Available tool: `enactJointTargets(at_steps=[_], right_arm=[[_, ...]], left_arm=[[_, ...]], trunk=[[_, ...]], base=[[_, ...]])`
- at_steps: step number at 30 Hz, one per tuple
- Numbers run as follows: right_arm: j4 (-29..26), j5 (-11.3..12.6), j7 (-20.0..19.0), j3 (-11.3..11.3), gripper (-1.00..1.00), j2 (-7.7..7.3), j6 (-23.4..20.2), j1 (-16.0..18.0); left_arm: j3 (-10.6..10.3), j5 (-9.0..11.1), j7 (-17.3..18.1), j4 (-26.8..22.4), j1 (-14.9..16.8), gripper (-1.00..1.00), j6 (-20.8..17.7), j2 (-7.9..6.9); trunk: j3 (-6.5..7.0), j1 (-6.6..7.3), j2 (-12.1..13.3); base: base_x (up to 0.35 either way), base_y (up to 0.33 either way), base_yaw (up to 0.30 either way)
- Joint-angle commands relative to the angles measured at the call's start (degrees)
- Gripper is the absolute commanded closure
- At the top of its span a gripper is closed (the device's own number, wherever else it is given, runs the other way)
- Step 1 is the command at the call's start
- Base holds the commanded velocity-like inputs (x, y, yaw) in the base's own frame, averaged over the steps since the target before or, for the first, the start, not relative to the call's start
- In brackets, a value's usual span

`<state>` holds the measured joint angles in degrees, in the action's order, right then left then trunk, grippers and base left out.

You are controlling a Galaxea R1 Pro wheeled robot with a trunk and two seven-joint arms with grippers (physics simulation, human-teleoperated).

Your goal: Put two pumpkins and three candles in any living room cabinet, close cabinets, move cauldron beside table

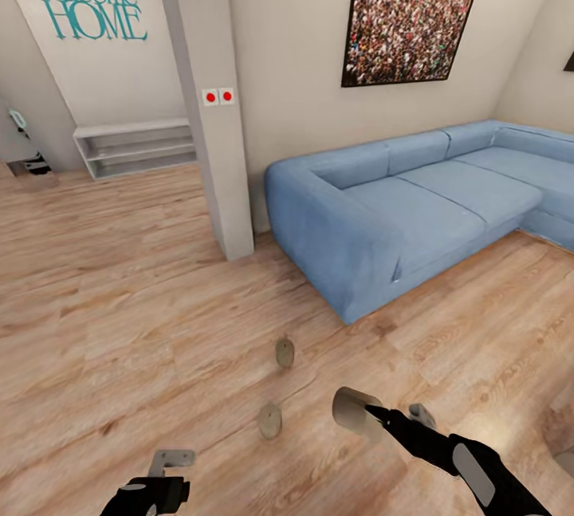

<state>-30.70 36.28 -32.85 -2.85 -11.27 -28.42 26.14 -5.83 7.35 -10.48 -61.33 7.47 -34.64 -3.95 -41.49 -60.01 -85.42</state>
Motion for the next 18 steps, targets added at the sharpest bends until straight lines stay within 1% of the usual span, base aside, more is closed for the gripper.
enactJointTargets(at_steps=[1,3,6,7,9,18], right_arm=[[-0.1,0.3,-0.1,0.0,1.00,-0.10,-0.1,0.0],[-0.2,0.2,-0.1,0.1,1.00,0.07,0.0,0.0],[-0.3,0.0,0.0,0.1,1.00,0.46,0.9,0.0],[-0.3,0.0,0.1,0.1,1.00,0.51,1.0,0.0],[-0.3,-0.3,0.5,0.2,1.00,0.60,1.2,0.0],[0.0,0.3,0.7,-0.3,1.00,0.55,1.2,0.0]], left_arm=[[0.0,0.0,0.0,-0.2,0.0,-1.00,-0.3,0.01],[0.0,0.1,-0.2,-0.5,0.0,-1.00,-0.6,0.21],[-0.1,-0.3,-0.2,-0.7,0.1,-1.00,-0.8,2.08],[-0.1,-0.4,-0.2,-0.6,0.1,-1.00,-0.8,2.28],[-0.1,-0.5,-0.2,-0.2,0.1,-1.00,-0.6,2.41],[-0.2,-0.5,-0.3,0.3,0.1,-1.00,-0.1,2.59]], trunk=[[0.00,0.00,0.0],[0.00,0.00,0.0],[0.00,0.00,0.0],[0.00,0.00,0.0],[0.00,0.00,0.0],[0.00,0.00,0.0]], base=[[0.325,0.000,0.000],[0.325,0.000,0.000],[0.326,0.000,0.000],[0.325,0.000,0.000],[0.325,0.000,0.000],[0.325,0.000,0.000]])
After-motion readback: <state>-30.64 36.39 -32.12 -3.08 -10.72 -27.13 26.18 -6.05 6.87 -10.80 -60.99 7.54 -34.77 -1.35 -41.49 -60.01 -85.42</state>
